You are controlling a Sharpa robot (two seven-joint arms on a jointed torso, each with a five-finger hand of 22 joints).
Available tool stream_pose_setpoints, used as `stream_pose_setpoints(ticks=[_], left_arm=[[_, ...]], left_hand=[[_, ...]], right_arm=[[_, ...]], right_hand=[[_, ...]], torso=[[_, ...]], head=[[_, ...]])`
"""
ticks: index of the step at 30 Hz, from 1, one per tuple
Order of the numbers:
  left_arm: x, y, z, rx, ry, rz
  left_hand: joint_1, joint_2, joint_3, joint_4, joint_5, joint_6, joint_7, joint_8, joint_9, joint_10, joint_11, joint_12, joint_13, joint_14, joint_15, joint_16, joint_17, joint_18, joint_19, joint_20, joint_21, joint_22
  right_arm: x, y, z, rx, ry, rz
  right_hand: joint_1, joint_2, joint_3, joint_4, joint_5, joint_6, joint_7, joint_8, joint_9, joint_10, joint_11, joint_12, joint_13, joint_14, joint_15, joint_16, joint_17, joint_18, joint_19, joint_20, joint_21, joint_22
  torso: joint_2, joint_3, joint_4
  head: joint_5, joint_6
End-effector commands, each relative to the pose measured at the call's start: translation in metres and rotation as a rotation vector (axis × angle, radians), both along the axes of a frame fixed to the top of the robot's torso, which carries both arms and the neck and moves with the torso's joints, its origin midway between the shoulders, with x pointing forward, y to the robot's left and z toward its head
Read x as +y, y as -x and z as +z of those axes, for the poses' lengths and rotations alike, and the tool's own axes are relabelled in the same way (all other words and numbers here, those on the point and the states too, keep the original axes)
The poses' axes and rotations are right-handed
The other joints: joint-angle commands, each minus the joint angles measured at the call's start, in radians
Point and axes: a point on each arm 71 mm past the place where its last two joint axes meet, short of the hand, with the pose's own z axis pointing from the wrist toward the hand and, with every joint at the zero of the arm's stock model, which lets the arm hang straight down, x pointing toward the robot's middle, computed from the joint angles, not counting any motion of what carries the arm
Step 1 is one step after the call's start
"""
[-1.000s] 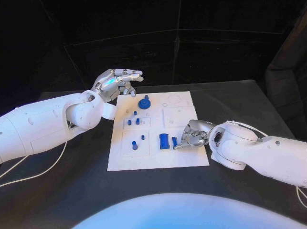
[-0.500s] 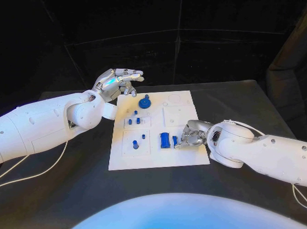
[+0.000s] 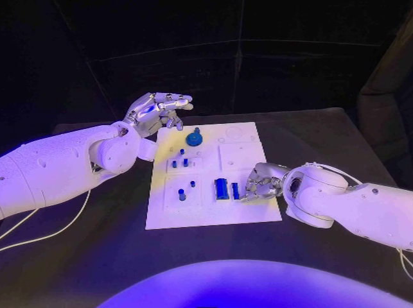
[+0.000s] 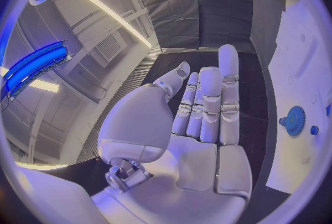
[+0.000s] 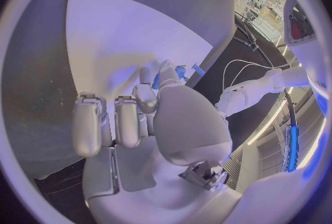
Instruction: Assemble the parts on the task board
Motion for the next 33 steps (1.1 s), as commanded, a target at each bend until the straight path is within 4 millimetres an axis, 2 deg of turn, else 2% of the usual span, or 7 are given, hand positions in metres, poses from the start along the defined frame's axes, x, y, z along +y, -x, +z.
stream_pose_setpoints(ticks=[1,6,11,21,31,32,33], left_arm=[[0.001,-0.001,0.001,-0.009,0.004,-0.004],[0.004,-0.004,0.001,-0.024,0.003,0.022],[0.007,-0.012,-0.002,-0.029,0.003,0.057],[0.014,-0.038,-0.012,-0.032,0.017,0.19],[0.016,-0.054,-0.028,-0.017,0.012,0.289],[0.012,-0.052,-0.029,-0.005,-0.016,0.236],[0.012,-0.052,-0.029,-0.005,-0.017,0.236]], left_hand=[[0.004,0.002,-0.007,0.001,0.004,-0.005,0.006,0.006,-0.001,-0.01,0.001,0.006,-0.001,-0.008,-0.002,-0.008,-0.006,0.006,-0.005,0.003,-0.006,-0.001],[-0.016,-0.008,-0.04,0.012,0.003,-0.011,0.004,0.006,-0.001,-0.021,0.003,0.012,-0.002,-0.089,0.006,-0.092,-0.084,0.005,-0.062,0.011,-0.056,-0.028],[-0.015,-0.001,-0.074,0.021,-0.004,-0.01,0.003,0.009,-0.001,-0.028,0.013,0.007,-0.005,-0.209,0.026,-0.316,-0.185,0.001,-0.189,0.034,-0.186,-0.102],[0.003,0.022,-0.118,0.029,0.002,-0.016,0.015,-0.014,-0.003,-0.024,0.042,-0.074,-0.008,-0.296,0.104,-0.735,-0.341,-0.003,-0.428,0.118,-0.451,-0.27],[0.015,0.036,-0.147,0.034,0.002,-0.025,0.016,-0.036,-0.002,-0.03,0.051,-0.117,-0.007,-0.295,0.121,-0.847,-0.379,0.01,-0.471,0.15,-0.505,-0.315],[-0.349,-0.014,-0.201,0.081,-0.05,-0.322,-0.043,-0.12,-0.068,-0.343,-0.001,-0.153,-0.07,-0.589,0.078,-0.923,-0.451,-0.053,-0.701,0.07,-0.565,-0.358],[-0.352,-0.014,-0.202,0.082,-0.05,-0.327,-0.043,-0.12,-0.068,-0.346,0.002,-0.153,-0.07,-0.59,0.079,-0.924,-0.451,-0.053,-0.704,0.069,-0.566,-0.359]], right_arm=[[-0.002,0.0,0.011,-0.041,-0.196,-0.024],[-0.018,-0.018,0.028,-0.038,-0.492,-0.094],[-0.04,-0.051,0.043,-0.05,-0.741,-0.222],[-0.063,-0.113,0.042,-0.119,-0.995,-0.382],[-0.054,-0.141,0.036,-0.162,-1.036,-0.391],[-0.057,-0.138,0.032,-0.152,-0.954,-0.409],[-0.056,-0.138,0.032,-0.153,-0.955,-0.41]], right_hand=[[-0.006,0.004,-0.008,-0.001,0.013,-0.031,0.011,-0.018,-0.005,-0.02,0.008,-0.027,-0.019,0.047,0.012,-0.011,-0.011,0.01,0.003,0.01,-0.016,0.137],[0.04,0.039,-0.002,-0.017,0.031,-0.092,0.037,-0.054,-0.014,-0.159,0.03,-0.279,-0.207,0.007,0.03,-0.126,-0.158,0.042,-0.08,0.028,-0.131,0.03],[0.109,0.072,0.004,-0.042,0.035,-0.129,0.069,-0.083,-0.026,-0.32,0.055,-0.559,-0.431,-0.191,0.064,-0.627,-0.663,0.153,-0.426,0.052,-0.665,-0.428],[0.175,0.104,-0.004,-0.085,0.006,-0.147,0.113,-0.186,-0.125,-0.368,0.145,-0.889,-0.855,-0.442,0.182,-1.166,-0.969,0.14,-0.591,0.166,-1.11,-0.752],[0.117,0.125,0.011,-0.168,0.007,-0.103,0.116,-0.236,-0.239,-0.305,0.154,-0.973,-1.11,-0.337,0.19,-1.331,-1.183,0.153,-0.468,0.19,-1.314,-0.968],[-0.305,0.084,0.075,-0.154,-0.046,-0.391,0.059,-0.3,-0.271,-0.629,0.108,-0.996,-1.128,-0.685,0.157,-1.402,-1.212,0.089,-0.777,0.124,-1.351,-1.062],[-0.314,0.084,0.076,-0.154,-0.046,-0.392,0.059,-0.3,-0.276,-0.628,0.107,-1.068,-1.199,-0.68,0.155,-1.402,-1.219,0.089,-0.77,0.122,-1.357,-1.07]], torso=[[-0.004,-0.0024,-0.0015],[-0.018,-0.01,-0.0075],[-0.041,-0.0193,-0.014],[-0.088,-0.0298,-0.0253],[-0.11,-0.0223,-0.0219],[-0.104,-0.0265,-0.0245],[-0.103,-0.0264,-0.0241]], head=[[-0.002,0.003],[-0.009,0.023],[-0.01,0.044],[0.005,0.122],[0.013,0.167],[0.011,0.156],[0.011,0.156]])
